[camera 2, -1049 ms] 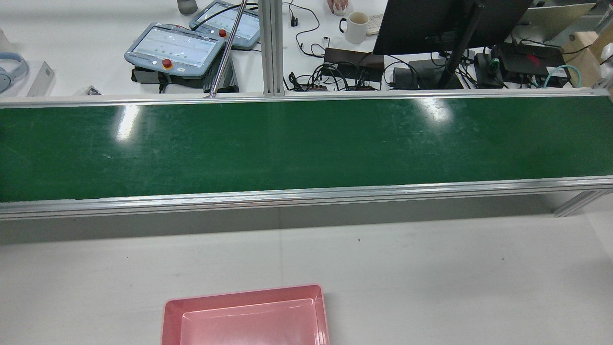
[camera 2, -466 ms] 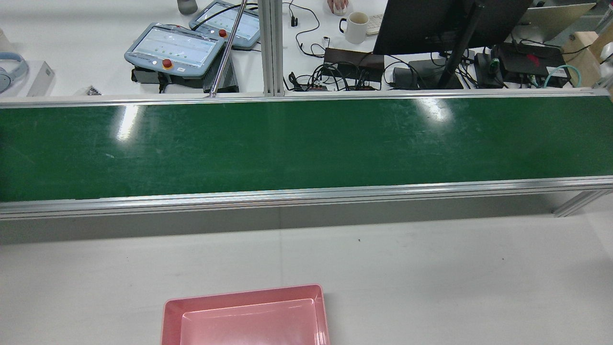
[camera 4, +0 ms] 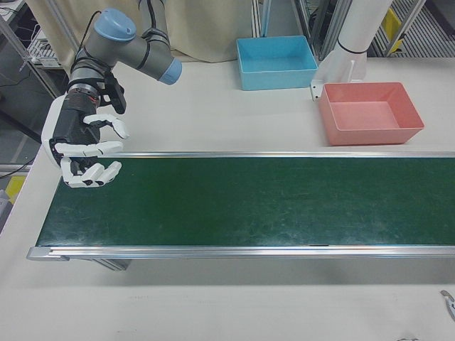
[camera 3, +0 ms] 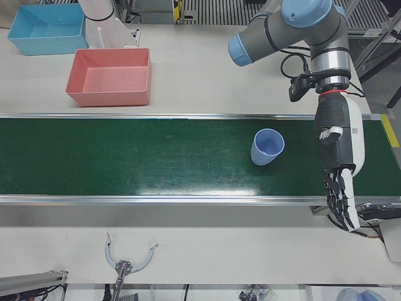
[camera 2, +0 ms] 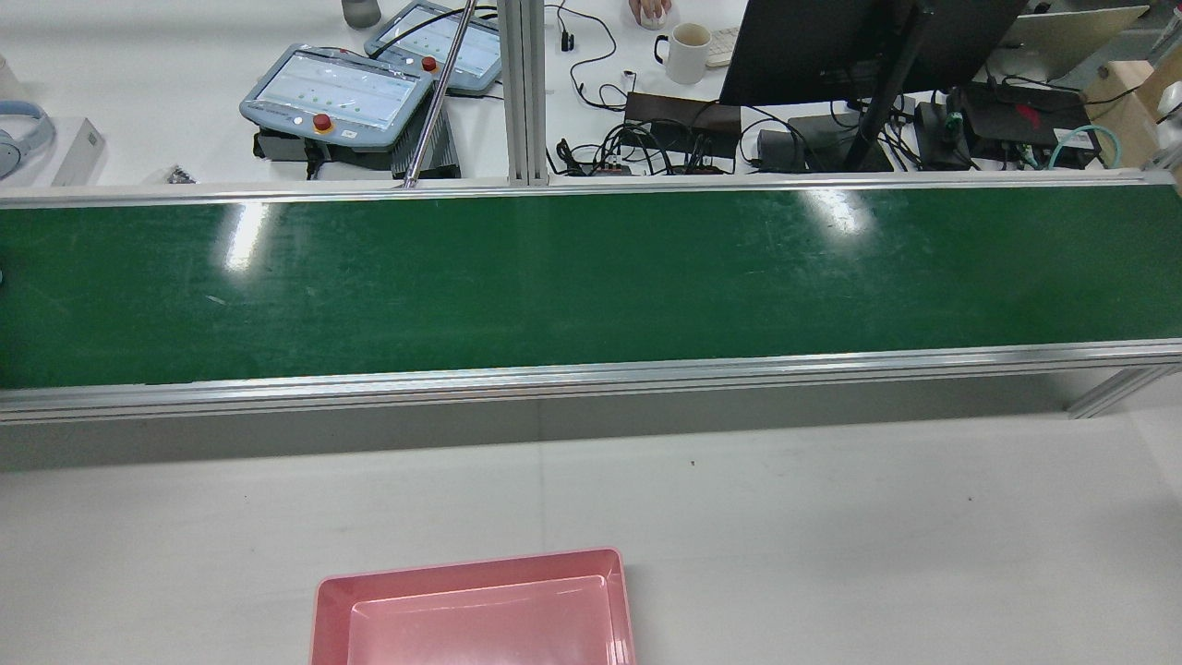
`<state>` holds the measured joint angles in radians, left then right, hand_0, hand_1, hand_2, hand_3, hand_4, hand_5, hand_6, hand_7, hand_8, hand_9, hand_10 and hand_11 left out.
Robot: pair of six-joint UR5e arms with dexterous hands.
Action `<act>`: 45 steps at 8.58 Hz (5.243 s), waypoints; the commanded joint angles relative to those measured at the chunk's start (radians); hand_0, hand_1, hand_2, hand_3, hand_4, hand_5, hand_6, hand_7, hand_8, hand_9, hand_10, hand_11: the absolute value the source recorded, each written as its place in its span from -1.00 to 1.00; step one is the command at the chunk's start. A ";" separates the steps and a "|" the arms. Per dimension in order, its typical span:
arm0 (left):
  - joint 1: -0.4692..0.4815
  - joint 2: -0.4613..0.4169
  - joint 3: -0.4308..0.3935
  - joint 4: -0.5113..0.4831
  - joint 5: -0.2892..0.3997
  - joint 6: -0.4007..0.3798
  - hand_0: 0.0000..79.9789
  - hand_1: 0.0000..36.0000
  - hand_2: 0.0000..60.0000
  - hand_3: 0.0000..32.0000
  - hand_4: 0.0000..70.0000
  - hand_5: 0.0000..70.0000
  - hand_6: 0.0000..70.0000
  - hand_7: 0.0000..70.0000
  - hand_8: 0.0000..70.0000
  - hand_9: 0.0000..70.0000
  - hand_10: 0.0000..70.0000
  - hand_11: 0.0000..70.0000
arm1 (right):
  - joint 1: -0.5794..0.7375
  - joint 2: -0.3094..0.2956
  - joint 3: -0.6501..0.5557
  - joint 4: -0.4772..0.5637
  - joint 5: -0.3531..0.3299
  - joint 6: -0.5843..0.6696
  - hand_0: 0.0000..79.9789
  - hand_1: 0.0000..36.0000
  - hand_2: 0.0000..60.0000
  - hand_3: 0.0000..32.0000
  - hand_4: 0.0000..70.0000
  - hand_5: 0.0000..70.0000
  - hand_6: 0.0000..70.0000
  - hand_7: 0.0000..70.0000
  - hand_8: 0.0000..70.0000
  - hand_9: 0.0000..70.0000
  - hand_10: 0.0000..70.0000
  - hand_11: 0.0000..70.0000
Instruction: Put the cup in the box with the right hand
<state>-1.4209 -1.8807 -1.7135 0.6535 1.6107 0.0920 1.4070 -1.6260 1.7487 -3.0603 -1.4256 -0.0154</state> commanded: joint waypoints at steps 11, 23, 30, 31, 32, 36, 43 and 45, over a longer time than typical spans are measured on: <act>0.000 0.000 0.002 0.000 0.000 0.000 -1.00 -1.00 -1.00 -1.00 -1.00 -1.00 -1.00 -1.00 -1.00 -1.00 -1.00 -1.00 | 0.000 0.000 -0.005 0.000 0.001 -0.002 0.39 0.26 0.04 -1.00 0.64 -0.66 -0.40 1.00 0.05 0.53 0.26 0.79; 0.000 0.000 0.002 0.000 0.000 0.000 -1.00 -1.00 -1.00 -1.00 -1.00 -1.00 -1.00 -1.00 -1.00 -1.00 -1.00 -1.00 | 0.000 0.000 -0.003 0.000 -0.001 -0.002 0.41 0.29 0.05 -1.00 0.71 -0.66 -0.38 1.00 0.07 0.55 0.26 0.79; 0.000 0.000 0.002 0.000 0.000 0.000 -1.00 -1.00 -1.00 -1.00 -1.00 -1.00 -1.00 -1.00 -1.00 -1.00 -1.00 -1.00 | 0.000 0.000 0.005 -0.002 0.001 -0.002 0.42 0.35 0.06 -1.00 0.63 -0.65 -0.39 1.00 0.05 0.53 0.21 0.72; -0.001 0.000 0.002 0.000 0.000 0.000 -1.00 -1.00 -1.00 -1.00 -1.00 -1.00 -1.00 -1.00 -1.00 -1.00 -1.00 -1.00 | 0.000 0.000 0.005 -0.002 0.001 -0.002 0.43 0.36 0.06 -1.00 0.57 -0.65 -0.39 1.00 0.05 0.52 0.21 0.72; -0.001 0.000 0.008 -0.003 0.000 -0.001 -1.00 -1.00 -1.00 -1.00 -1.00 -1.00 -1.00 -1.00 -1.00 -1.00 -1.00 -1.00 | -0.002 0.003 0.000 -0.002 0.001 -0.005 0.41 0.32 0.07 -1.00 0.59 -0.65 -0.38 1.00 0.07 0.55 0.25 0.78; 0.000 0.000 0.014 -0.008 0.000 -0.005 -1.00 -1.00 -1.00 -1.00 -1.00 -1.00 -1.00 -1.00 -1.00 -1.00 -1.00 -1.00 | 0.001 0.000 0.012 0.000 -0.001 -0.005 0.40 0.32 0.05 -1.00 0.53 -0.66 -0.43 0.93 0.00 0.45 0.18 0.67; 0.000 0.000 0.014 -0.008 0.000 -0.003 -1.00 -1.00 -1.00 -1.00 -1.00 -1.00 -1.00 -1.00 -1.00 -1.00 -1.00 -1.00 | 0.000 0.000 0.009 0.000 -0.001 -0.003 0.40 0.30 0.07 -1.00 0.60 -0.66 -0.41 0.98 0.04 0.51 0.24 0.76; 0.000 0.000 0.014 -0.008 0.000 -0.003 -1.00 -1.00 -1.00 -1.00 -1.00 -1.00 -1.00 -1.00 -1.00 -1.00 -1.00 -1.00 | 0.000 0.000 0.006 0.000 -0.001 -0.005 0.39 0.29 0.08 -1.00 0.63 -0.65 -0.39 1.00 0.07 0.55 0.27 0.81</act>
<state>-1.4205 -1.8807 -1.6997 0.6458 1.6107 0.0890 1.4067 -1.6260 1.7580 -3.0603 -1.4261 -0.0188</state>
